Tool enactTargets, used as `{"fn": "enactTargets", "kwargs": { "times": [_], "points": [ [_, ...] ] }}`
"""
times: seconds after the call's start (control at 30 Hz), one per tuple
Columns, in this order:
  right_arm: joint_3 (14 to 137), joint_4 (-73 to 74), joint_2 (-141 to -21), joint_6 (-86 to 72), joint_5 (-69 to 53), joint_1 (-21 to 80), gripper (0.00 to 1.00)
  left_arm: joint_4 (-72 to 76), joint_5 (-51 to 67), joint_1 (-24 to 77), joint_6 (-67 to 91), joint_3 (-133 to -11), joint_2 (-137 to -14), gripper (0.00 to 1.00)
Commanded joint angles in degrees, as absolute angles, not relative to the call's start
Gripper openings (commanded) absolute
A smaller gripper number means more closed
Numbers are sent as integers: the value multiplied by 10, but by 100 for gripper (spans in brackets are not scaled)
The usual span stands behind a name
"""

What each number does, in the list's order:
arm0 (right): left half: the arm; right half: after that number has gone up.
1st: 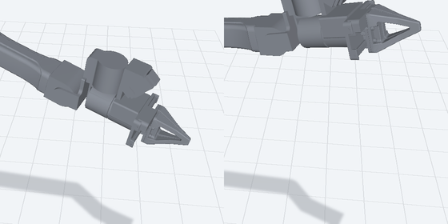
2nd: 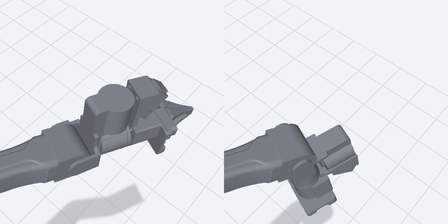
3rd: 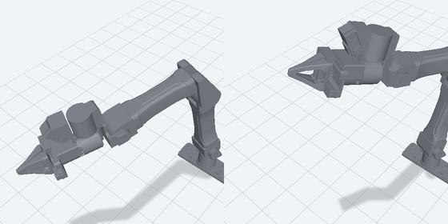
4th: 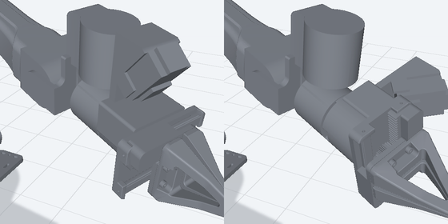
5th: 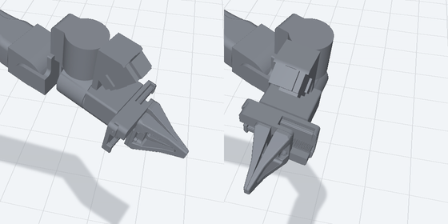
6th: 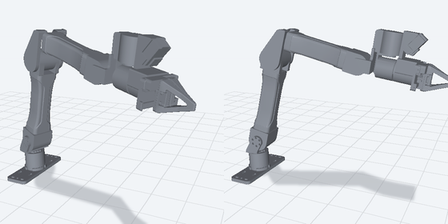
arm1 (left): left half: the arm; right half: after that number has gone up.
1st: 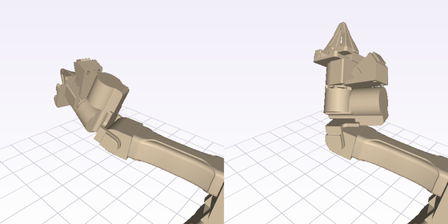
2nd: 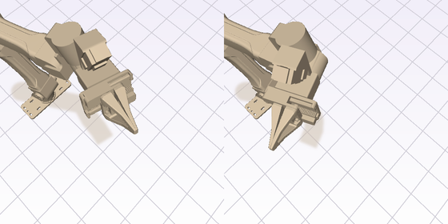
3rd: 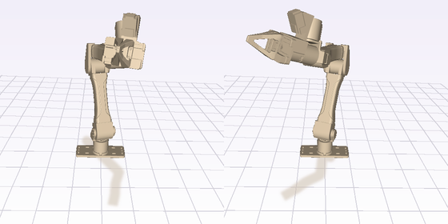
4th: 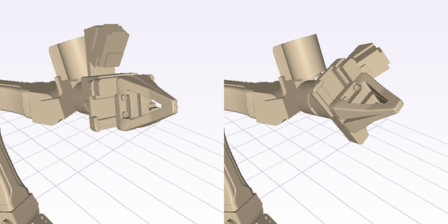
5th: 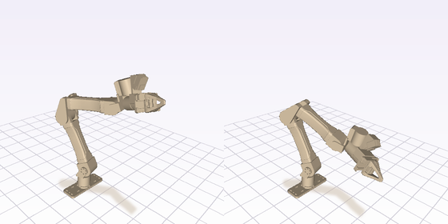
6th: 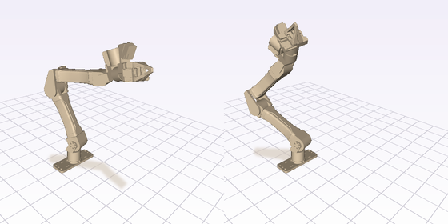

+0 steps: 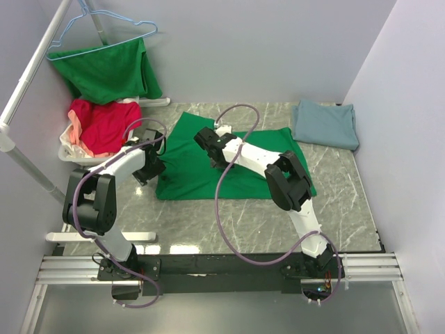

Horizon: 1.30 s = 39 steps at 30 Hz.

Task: Fold and stack the t-shirts
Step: Fold the tshirt

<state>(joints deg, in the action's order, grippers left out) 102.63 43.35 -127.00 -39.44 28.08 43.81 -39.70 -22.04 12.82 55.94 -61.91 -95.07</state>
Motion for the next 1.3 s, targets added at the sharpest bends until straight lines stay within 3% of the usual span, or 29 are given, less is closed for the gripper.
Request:
{"fn": "enactTargets", "kwargs": {
  "times": [0.0, 0.23, 0.57, 1.07, 1.27],
  "points": [
    [1027, 449, -1225, -420, 308, 429, 56, -366, -196, 136, 530, -616, -912, 63],
    [889, 424, -1136, -431, 295, 407, 56, -363, -226, 234, 507, -632, -901, 63],
    [688, 368, -987, -396, 261, 361, 56, -353, -221, 263, 532, -631, -951, 63],
    [576, 251, -973, -367, 111, 320, 54, -509, -387, 287, 657, -665, -1090, 66],
    [556, 247, -987, -375, 84, 320, 54, -576, -432, 284, 714, -674, -1068, 68]
  ]
}}
